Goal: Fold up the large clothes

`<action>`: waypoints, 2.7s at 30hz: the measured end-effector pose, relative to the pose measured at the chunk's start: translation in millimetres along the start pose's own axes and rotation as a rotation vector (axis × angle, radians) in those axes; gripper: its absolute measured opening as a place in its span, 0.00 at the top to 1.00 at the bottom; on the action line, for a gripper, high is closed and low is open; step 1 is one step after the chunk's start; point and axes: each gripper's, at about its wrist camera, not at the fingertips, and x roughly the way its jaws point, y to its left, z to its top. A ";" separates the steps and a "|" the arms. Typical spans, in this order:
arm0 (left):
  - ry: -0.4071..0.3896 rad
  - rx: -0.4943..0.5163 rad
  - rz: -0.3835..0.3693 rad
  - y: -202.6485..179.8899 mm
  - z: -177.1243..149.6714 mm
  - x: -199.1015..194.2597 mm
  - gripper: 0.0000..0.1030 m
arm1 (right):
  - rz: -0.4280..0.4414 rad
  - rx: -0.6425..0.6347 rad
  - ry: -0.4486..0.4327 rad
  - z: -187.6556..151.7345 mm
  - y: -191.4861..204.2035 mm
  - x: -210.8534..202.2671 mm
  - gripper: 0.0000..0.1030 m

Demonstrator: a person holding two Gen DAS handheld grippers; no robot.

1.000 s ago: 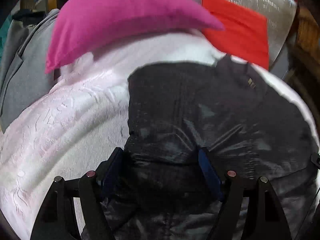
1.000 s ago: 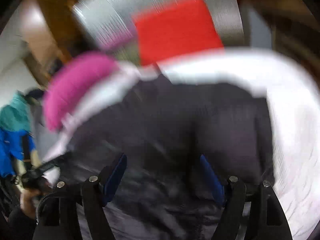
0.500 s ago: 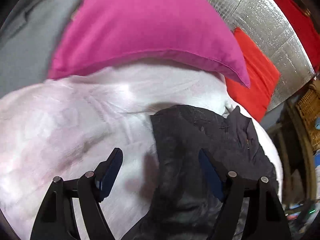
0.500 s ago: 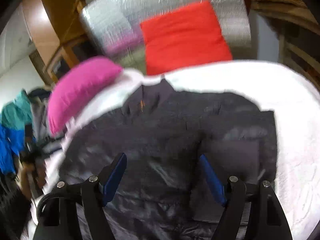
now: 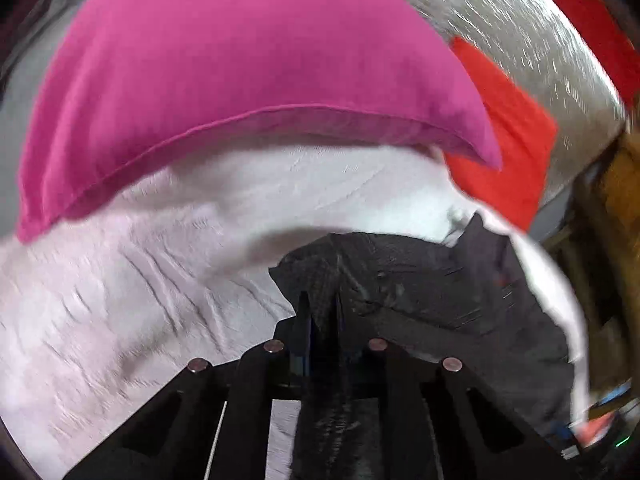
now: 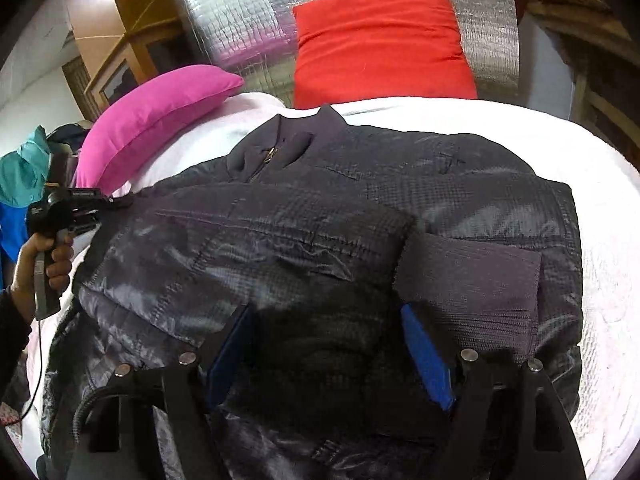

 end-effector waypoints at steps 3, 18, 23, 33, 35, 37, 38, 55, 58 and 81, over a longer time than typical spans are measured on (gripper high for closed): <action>0.020 0.096 0.124 -7.7 -7.9 13.1 0.81 | -0.004 -0.006 0.003 0.0 0.2 0.9 0.23; -0.183 0.254 0.048 -94.8 -64.6 -81.0 0.33 | -0.039 0.140 -0.119 26.7 -24.5 -34.0 0.18; -0.066 0.346 0.111 -112.3 -105.4 -27.9 0.32 | -0.027 0.175 -0.020 24.4 -43.0 -7.5 0.18; -0.076 0.328 0.124 -114.7 -105.7 -30.1 0.30 | 0.071 0.202 0.015 16.8 -21.7 -1.9 0.16; -0.055 0.319 0.126 -117.4 -101.9 -40.0 0.30 | 0.054 0.197 -0.025 14.4 -19.3 -9.9 0.16; -0.089 0.318 0.099 -117.8 -103.0 -59.0 0.30 | 0.065 0.222 -0.053 18.2 -13.5 -29.8 0.16; -0.115 0.324 0.093 -117.7 -104.3 -69.1 0.30 | 0.065 0.207 -0.072 20.3 -9.7 -39.8 0.16; -0.061 0.422 0.173 -132.7 -153.3 -36.6 0.27 | -0.199 -0.063 0.024 -14.4 33.1 -4.6 0.15; -0.062 0.425 0.174 -132.7 -153.9 -34.7 0.26 | -0.198 -0.060 0.033 -13.7 31.6 -2.6 0.15; -0.061 0.243 0.117 -62.3 -193.9 -158.7 0.23 | -0.160 0.146 -0.082 -102.7 -8.0 -171.3 0.12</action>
